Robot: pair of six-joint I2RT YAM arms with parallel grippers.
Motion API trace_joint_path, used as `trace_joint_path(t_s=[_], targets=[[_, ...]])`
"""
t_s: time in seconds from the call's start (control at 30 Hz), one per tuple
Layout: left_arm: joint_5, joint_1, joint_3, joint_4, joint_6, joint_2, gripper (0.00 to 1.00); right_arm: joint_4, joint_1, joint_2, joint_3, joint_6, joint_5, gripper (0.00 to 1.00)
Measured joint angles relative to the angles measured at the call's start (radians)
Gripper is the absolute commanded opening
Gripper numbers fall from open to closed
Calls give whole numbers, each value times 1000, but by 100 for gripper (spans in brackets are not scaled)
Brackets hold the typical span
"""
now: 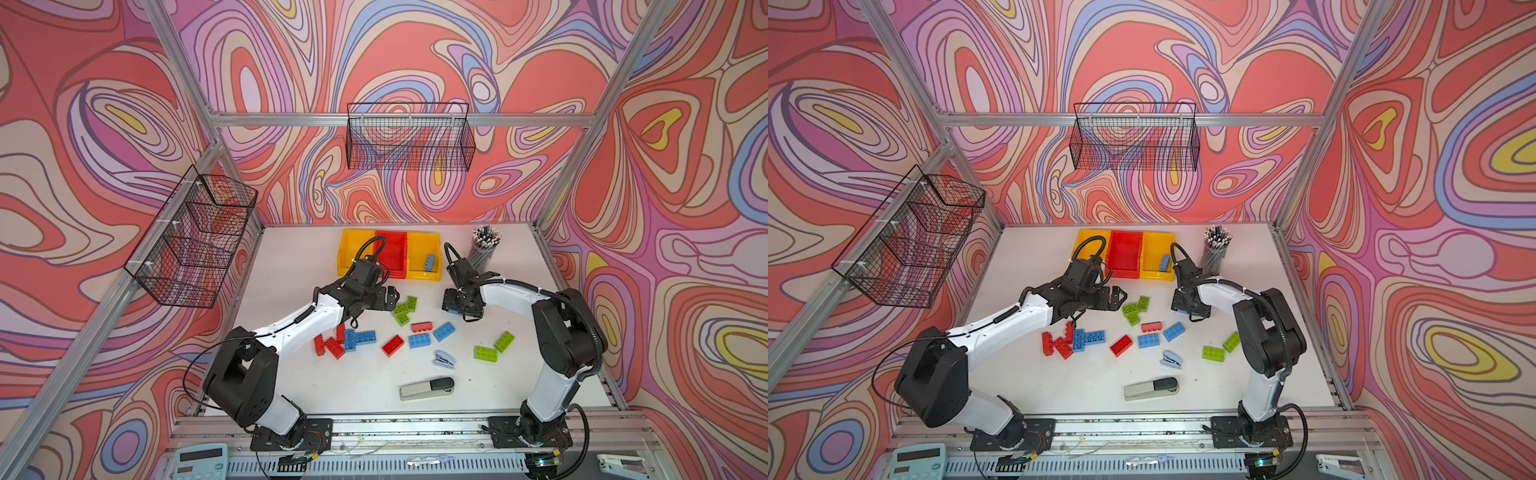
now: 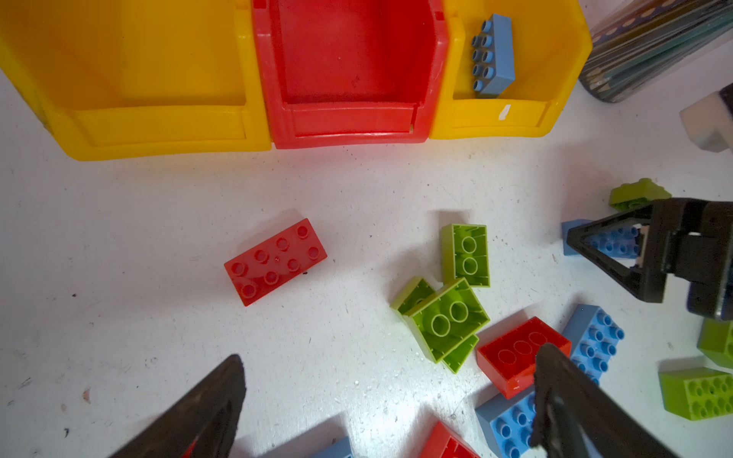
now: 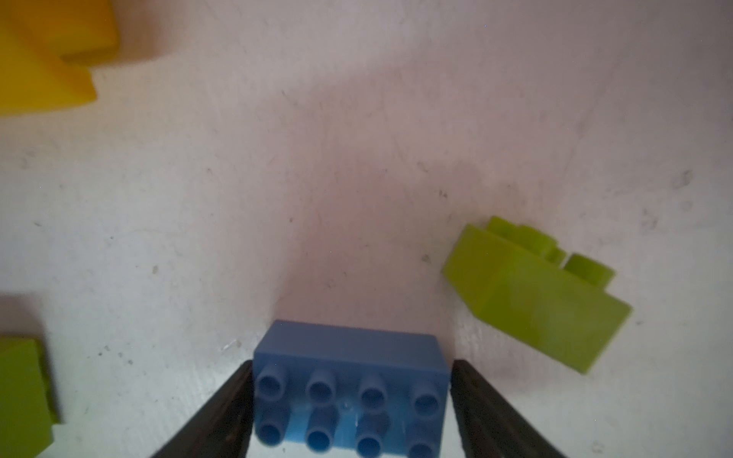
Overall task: Sort the legos into containers by color
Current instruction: 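Carry the blue brick with the right gripper and release it into the same yellow bin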
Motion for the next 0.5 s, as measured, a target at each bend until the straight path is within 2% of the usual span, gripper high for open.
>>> trace_joint_path(t_s=[0.13,0.2,0.33,0.5], targets=[[-3,0,0,1,14,2,100,-1,0,18,23,3,3,55],[-3,1,0,1,20,3,100,-8,3,29,42,6,2,51],[1,11,4,5,28,14,100,-46,16,48,103,13,3,50],[13,32,5,6,34,24,100,-102,48,61,289,12,1,50]])
